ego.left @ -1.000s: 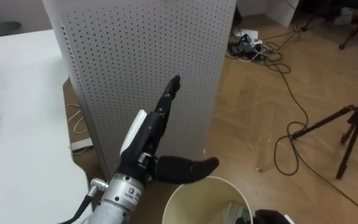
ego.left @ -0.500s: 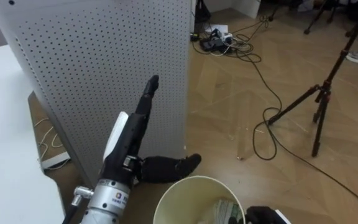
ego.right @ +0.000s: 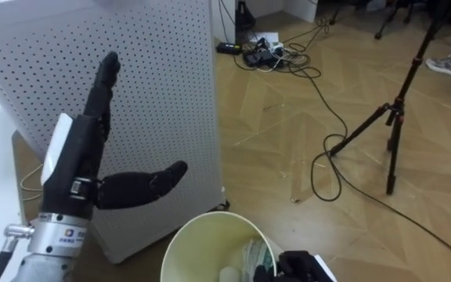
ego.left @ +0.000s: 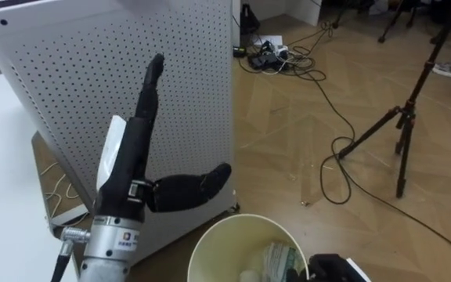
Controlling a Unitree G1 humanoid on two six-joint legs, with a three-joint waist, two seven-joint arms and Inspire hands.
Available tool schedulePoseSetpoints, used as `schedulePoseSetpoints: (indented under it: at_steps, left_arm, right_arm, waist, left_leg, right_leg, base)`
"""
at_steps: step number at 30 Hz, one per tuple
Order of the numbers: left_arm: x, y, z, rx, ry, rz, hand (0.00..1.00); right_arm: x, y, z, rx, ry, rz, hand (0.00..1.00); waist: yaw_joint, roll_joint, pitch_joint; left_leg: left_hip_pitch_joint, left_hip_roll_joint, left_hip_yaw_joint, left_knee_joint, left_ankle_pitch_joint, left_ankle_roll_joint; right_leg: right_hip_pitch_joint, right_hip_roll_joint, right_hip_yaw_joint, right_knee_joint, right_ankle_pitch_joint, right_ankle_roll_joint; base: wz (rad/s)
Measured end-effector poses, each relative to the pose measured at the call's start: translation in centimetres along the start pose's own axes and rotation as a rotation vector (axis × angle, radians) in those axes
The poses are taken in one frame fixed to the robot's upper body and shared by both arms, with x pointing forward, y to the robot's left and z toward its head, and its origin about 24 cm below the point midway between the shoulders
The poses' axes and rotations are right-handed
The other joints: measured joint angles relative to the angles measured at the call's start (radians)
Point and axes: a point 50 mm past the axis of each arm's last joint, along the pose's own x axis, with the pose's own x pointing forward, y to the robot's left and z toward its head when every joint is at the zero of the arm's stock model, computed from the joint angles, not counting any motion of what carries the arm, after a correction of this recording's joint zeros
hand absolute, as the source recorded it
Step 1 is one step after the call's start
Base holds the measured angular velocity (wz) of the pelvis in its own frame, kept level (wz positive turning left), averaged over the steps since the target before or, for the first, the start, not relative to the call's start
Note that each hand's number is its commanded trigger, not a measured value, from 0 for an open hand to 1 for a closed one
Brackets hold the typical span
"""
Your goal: Pick garbage
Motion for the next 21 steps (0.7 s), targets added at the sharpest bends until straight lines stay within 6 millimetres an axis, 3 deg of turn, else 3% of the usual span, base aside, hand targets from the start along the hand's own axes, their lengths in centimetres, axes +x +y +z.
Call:
schedulePoseSetpoints:
  at_steps: [7,9,12,17,18,19,20,21]
  left_arm:
    - [0.0,0.4,0.0,0.037,-0.008,0.032,0.00]
    - [0.3,0.5,0.1,0.040,-0.018,0.039,0.00]
    - [0.4,0.6,0.2,0.072,-0.036,0.045,0.00]
    - [0.6,0.8,0.8,0.089,-0.098,0.075,0.00]
    - [0.6,0.8,0.9,0.094,-0.107,0.083,0.00]
    - [0.6,0.7,0.8,0.098,-0.106,0.086,0.00]
    - [0.6,0.4,0.4,0.098,-0.091,0.081,0.00]
    - [0.5,0.4,0.2,0.101,-0.083,0.080,0.00]
  right_arm:
    - [0.0,0.0,0.0,0.001,0.000,-0.012,1.00]
    - [0.0,0.0,0.0,0.002,0.000,-0.016,1.00]
    - [0.0,-0.1,-0.3,0.002,0.013,-0.019,1.00]
    - [-0.1,-0.3,-0.7,0.001,0.030,-0.023,1.00]
    - [-0.1,-0.3,-0.8,0.002,0.035,-0.027,1.00]
    - [-0.1,-0.4,-0.9,0.001,0.039,-0.030,1.00]
    - [-0.2,-0.6,-1.2,0.000,0.053,-0.034,1.00]
    - [-0.2,-0.5,-1.3,-0.001,0.058,-0.033,1.00]
  waist:
    - [-0.001,0.001,0.0046]
    - [0.000,-0.005,0.0098]
    - [0.001,-0.006,0.0153]
    - [0.001,-0.003,0.0171]
    - [-0.001,0.000,0.0191]
    - [-0.001,0.005,0.0269]
    - [-0.006,0.021,0.0318]
    - [-0.005,0.027,0.0349]
  left_leg:
    - [0.002,-0.003,0.005,0.001,0.000,0.001]
    - [0.003,-0.018,0.009,0.001,-0.004,0.005]
    - [0.002,-0.021,0.014,0.013,-0.020,0.009]
    - [-0.050,-0.005,0.013,0.039,-0.026,0.017]
    - [-0.062,0.001,0.006,0.045,-0.028,0.022]
    - [-0.059,0.005,-0.003,0.045,-0.030,0.023]
    - [-0.058,0.010,-0.036,0.040,-0.033,0.023]
    - [-0.055,0.016,-0.040,0.039,-0.041,0.019]
  right_leg:
    - [-0.027,-0.013,0.006,0.055,-0.004,0.006]
    - [-0.048,-0.029,0.010,0.088,-0.021,0.012]
    - [-0.056,-0.035,0.027,0.098,-0.038,0.013]
    - [-0.071,-0.016,0.035,0.068,0.001,0.017]
    - [-0.103,-0.018,0.034,0.110,0.009,0.026]
    - [-0.144,-0.024,0.040,0.164,0.013,0.040]
    - [-0.186,-0.017,0.062,0.182,0.008,0.056]
    - [-0.230,-0.022,0.078,0.125,0.019,0.058]
  base:
    - [0.00]
    - [-0.02]
    - [-0.09]
    - [-0.03]
    - [-0.05]
    - [0.06]
    - [0.11]
    - [0.22]
